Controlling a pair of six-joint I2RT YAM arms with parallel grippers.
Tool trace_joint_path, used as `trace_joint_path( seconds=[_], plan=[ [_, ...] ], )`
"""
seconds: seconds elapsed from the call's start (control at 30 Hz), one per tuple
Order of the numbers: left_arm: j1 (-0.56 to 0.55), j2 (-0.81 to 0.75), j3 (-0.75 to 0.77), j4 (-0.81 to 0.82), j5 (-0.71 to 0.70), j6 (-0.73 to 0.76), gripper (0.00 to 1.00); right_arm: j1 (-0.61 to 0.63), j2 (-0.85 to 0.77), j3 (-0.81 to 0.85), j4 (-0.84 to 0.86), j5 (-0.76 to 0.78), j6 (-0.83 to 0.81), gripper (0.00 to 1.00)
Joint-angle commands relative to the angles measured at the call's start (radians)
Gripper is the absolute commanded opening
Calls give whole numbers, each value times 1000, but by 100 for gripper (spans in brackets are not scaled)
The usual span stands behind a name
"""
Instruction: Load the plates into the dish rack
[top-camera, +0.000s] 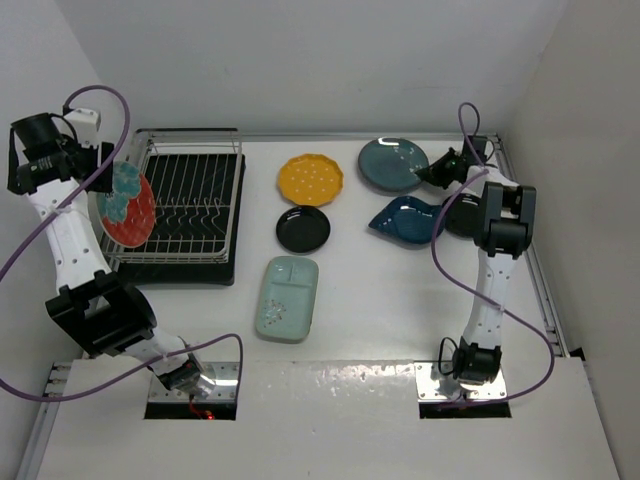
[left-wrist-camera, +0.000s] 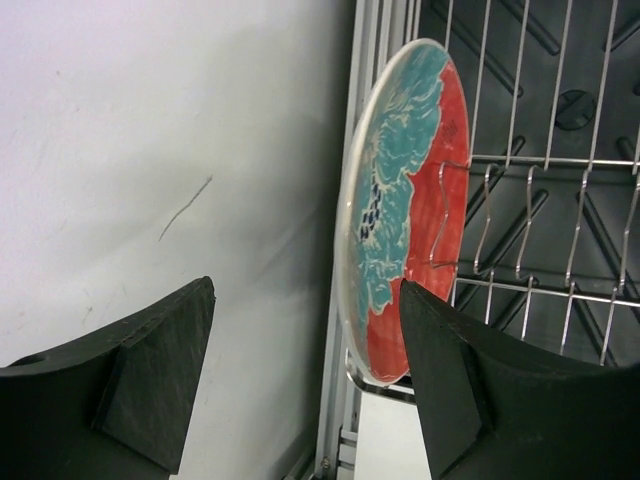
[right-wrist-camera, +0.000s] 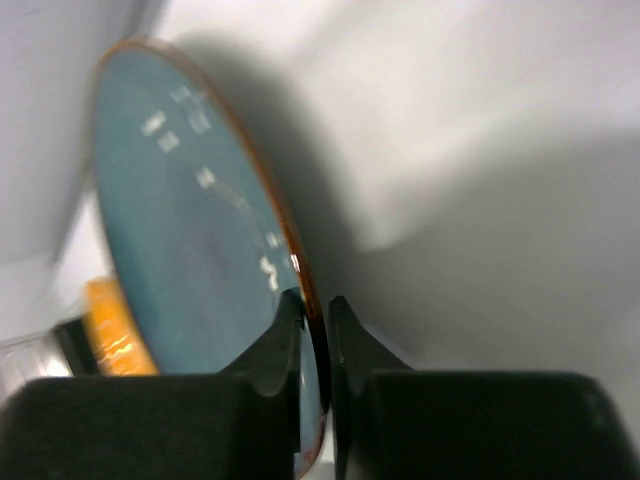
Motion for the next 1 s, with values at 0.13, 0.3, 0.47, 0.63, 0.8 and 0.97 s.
trace_joint_path(
  seconds=[0.13, 0.3, 0.47, 0.63, 0.8, 0.97],
  plan=[
    [-21, -22, 99, -30, 32, -42, 80, -5, 14, -135, 242, -100, 194, 0],
    [-82, 13, 235, -87, 229, -104, 80, -5, -127, -200, 431, -116, 299, 0],
    [-226, 61, 280, -119, 302, -113, 80, 13, -270, -197, 514, -137, 322, 0],
    [-384, 121, 289, -138, 436, -104, 80, 61, -468, -284, 531, -128, 239, 0],
    [-487, 207, 300, -138, 627, -133, 87, 154, -626, -468, 548, -162, 181, 0],
    [-579, 293, 343, -138, 753, -153, 97, 323, -689, -568, 512, -304, 66, 0]
  ],
)
